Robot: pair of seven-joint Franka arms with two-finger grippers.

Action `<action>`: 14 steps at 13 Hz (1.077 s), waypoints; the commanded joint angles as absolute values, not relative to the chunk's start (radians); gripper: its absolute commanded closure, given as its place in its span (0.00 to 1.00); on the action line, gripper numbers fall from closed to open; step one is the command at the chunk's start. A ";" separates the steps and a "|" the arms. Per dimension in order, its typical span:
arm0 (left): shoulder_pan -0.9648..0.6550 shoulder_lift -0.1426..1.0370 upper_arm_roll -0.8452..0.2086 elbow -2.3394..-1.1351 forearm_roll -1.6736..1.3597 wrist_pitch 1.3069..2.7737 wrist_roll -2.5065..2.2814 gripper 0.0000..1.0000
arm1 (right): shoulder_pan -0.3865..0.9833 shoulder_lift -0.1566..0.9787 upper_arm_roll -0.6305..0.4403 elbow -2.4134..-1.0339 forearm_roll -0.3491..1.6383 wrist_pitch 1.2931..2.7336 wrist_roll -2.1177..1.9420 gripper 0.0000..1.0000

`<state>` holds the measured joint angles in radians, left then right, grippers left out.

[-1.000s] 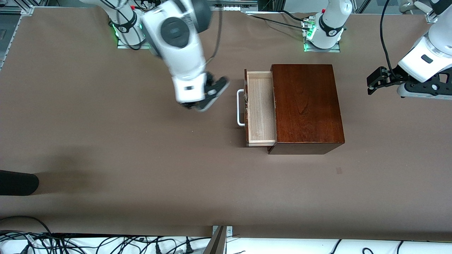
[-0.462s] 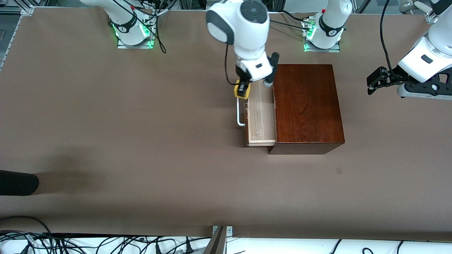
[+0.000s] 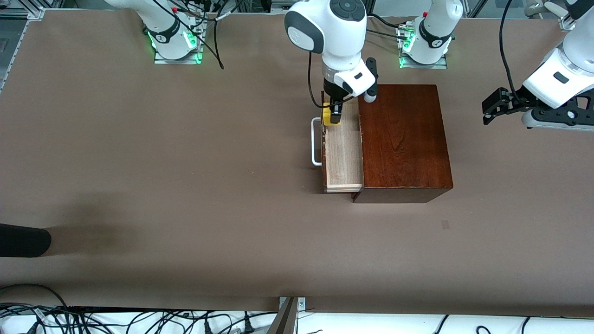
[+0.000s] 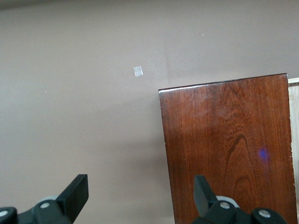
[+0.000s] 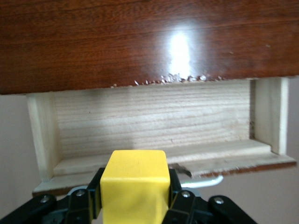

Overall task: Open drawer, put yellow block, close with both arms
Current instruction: 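Carry the yellow cube with the right gripper over the open drawer, then lower the cube into the drawer and open the right gripper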

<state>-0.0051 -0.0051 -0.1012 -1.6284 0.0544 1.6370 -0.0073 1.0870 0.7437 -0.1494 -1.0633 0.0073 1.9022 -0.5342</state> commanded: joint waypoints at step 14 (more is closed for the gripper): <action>-0.005 0.009 -0.100 -1.594 0.029 1.615 0.009 0.00 | 1.109 0.877 -0.163 -1.014 -0.002 2.000 -0.581 0.94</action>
<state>-0.0051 -0.0051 -0.1012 -1.6280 0.0544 1.6370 -0.0073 1.1006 0.8495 -0.1498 -1.0553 0.0070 2.0026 -0.5681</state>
